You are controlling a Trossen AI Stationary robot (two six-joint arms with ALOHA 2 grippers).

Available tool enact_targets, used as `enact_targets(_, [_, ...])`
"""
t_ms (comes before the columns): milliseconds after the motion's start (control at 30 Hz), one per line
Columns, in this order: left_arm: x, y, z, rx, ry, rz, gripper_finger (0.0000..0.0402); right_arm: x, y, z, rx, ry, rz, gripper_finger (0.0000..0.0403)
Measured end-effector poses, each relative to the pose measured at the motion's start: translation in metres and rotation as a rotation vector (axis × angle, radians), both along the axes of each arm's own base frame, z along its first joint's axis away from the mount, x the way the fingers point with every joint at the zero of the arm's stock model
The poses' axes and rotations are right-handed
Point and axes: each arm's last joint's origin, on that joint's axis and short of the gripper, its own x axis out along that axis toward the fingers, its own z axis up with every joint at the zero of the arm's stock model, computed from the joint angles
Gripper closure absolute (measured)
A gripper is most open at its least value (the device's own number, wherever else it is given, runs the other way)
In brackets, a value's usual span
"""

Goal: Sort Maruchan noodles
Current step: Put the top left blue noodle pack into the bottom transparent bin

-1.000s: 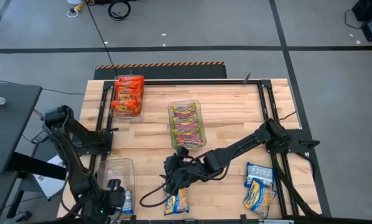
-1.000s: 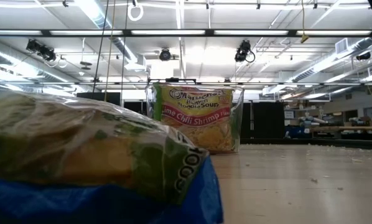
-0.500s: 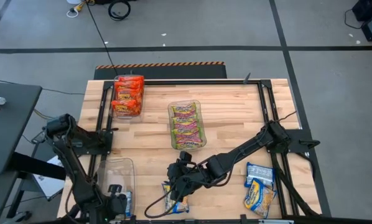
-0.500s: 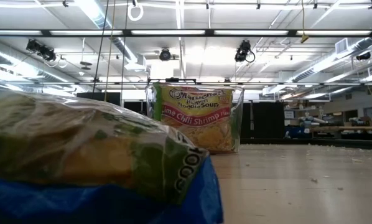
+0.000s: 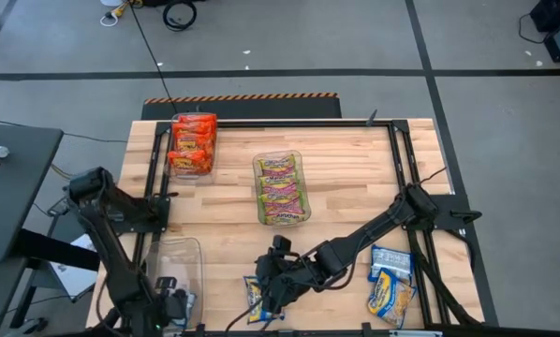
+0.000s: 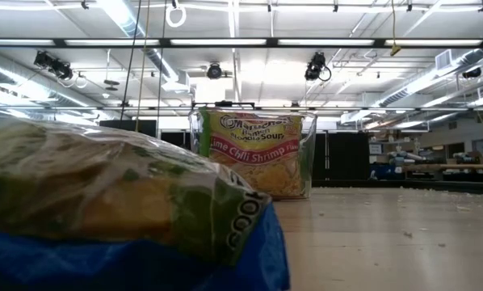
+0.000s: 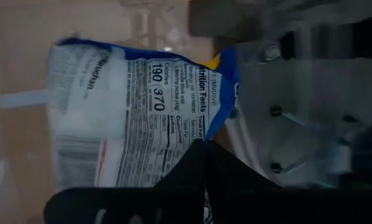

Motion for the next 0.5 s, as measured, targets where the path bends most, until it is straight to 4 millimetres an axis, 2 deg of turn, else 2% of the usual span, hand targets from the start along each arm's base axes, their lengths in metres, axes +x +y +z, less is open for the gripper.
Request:
enact_targets(300, [-0.001, 0.038, 0.07, -0.229, -0.093, 0.045, 0.0399, -0.004, 0.01, 0.003, 0.023, -0.03, 0.018, 0.0147])
enact_targets(500, [0.005, 0.045, 0.077, -0.288, -0.081, 0.061, 0.04, -0.004, 0.01, 0.003, 0.056, -0.033, -0.007, 0.0147])
